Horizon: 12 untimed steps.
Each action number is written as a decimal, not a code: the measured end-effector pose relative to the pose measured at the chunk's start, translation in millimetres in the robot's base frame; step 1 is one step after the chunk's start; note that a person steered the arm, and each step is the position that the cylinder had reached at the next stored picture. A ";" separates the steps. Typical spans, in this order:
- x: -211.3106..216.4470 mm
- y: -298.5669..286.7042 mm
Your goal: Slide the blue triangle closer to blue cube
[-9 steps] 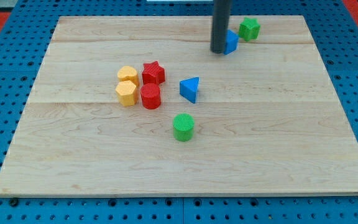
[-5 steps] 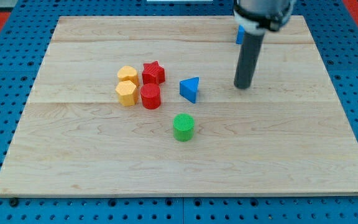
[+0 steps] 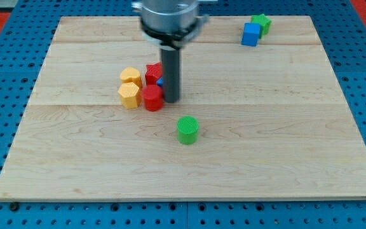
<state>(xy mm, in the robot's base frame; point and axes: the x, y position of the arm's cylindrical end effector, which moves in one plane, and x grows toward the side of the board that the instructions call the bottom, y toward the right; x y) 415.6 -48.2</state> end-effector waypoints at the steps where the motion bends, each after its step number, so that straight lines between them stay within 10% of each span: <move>1: -37.6 7.8; 3: -67.0 118.9; 12: -126.2 38.3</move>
